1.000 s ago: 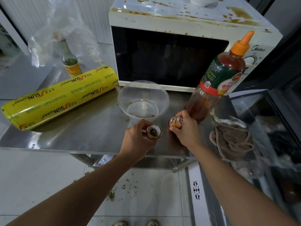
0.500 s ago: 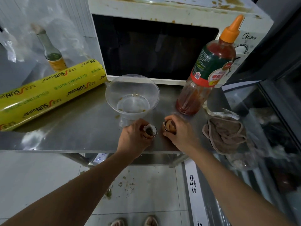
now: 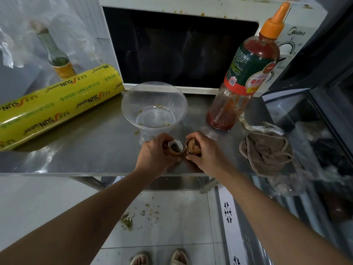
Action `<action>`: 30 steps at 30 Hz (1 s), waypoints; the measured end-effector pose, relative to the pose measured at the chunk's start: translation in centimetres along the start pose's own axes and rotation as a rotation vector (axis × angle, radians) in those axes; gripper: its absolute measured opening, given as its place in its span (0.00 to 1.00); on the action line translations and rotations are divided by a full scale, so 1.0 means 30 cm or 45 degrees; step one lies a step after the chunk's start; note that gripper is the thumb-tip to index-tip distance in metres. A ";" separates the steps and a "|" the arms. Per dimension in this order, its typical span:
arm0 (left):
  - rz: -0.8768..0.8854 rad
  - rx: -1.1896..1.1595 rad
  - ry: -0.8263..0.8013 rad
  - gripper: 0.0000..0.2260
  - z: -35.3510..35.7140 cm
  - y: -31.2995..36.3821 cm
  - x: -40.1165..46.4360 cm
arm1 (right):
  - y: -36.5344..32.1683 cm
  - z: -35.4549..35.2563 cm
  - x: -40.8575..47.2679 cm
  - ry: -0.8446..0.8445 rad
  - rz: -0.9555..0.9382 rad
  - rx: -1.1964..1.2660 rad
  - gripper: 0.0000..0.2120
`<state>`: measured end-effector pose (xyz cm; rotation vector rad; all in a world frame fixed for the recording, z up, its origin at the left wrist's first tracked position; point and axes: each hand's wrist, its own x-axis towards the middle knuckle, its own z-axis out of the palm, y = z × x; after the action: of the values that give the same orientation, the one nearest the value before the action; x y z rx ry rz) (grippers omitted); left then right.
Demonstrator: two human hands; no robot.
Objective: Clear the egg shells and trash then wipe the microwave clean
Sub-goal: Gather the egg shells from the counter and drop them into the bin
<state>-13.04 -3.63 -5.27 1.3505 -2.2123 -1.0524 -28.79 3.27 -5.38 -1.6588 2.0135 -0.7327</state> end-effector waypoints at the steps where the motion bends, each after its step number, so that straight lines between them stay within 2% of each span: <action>1: 0.004 0.010 0.002 0.21 0.001 -0.002 0.003 | 0.000 0.001 0.003 -0.003 -0.010 0.000 0.22; 11: 0.041 0.052 -0.006 0.21 0.011 -0.014 0.023 | 0.007 0.004 0.021 -0.015 -0.042 0.039 0.22; 20: 0.060 0.079 0.024 0.18 0.020 -0.011 0.029 | 0.012 -0.002 0.029 -0.050 -0.045 0.060 0.21; 30: 0.039 0.056 0.080 0.16 -0.013 0.076 -0.017 | -0.012 -0.076 0.009 -0.025 -0.063 0.055 0.22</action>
<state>-13.97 -2.73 -3.28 1.3449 -2.2147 -0.9430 -30.00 3.25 -3.41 -1.6904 1.9359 -0.7683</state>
